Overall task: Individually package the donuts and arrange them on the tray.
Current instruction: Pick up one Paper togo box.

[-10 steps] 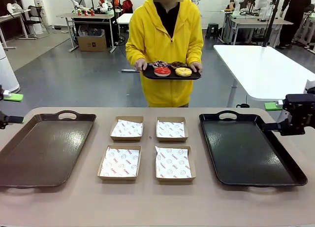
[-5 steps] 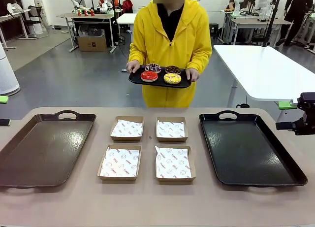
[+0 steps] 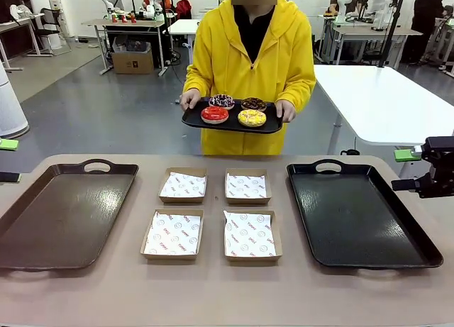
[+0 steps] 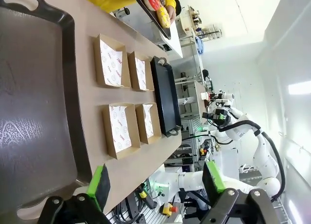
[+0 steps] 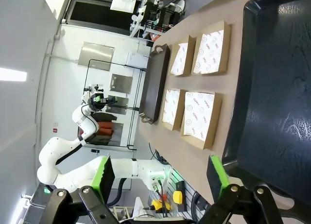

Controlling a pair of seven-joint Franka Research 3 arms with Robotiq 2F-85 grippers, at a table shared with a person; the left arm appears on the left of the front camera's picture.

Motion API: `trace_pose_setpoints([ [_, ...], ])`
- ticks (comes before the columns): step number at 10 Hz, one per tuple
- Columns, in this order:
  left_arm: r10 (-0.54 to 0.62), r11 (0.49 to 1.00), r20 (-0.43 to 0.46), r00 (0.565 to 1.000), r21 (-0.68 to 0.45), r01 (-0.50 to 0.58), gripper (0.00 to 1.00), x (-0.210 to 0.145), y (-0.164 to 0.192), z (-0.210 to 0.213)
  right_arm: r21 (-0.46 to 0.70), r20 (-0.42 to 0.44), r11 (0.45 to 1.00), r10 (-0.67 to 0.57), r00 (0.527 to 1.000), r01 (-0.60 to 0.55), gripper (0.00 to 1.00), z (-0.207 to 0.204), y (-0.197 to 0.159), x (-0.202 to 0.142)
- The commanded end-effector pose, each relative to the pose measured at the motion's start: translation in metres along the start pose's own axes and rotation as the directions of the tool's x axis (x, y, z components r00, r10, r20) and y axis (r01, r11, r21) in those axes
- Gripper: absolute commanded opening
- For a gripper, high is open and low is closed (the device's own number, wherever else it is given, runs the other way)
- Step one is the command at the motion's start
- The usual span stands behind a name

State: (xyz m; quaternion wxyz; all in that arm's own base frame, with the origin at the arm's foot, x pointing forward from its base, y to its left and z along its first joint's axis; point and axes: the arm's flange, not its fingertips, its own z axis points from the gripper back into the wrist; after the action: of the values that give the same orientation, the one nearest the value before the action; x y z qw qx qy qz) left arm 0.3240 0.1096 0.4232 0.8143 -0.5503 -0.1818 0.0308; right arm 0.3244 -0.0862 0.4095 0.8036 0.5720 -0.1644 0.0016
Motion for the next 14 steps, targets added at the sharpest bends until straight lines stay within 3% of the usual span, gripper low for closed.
trace_pose_setpoints([
  [1, -0.006, 1.0, 0.01, 1.0, -0.018, 0.007, 1.0, 0.0007, 0.0004, 0.0012, 0.017, 0.01, 1.0, 0.006, 1.0, -0.006, 1.0, 0.0001, -0.0003, 0.001],
  [14, -0.006, 1.0, 0.01, 1.0, -0.018, 0.007, 1.0, 0.0007, 0.0004, 0.0012, 0.017, 0.01, 1.0, 0.006, 1.0, -0.006, 1.0, 0.0001, -0.0003, 0.001],
])
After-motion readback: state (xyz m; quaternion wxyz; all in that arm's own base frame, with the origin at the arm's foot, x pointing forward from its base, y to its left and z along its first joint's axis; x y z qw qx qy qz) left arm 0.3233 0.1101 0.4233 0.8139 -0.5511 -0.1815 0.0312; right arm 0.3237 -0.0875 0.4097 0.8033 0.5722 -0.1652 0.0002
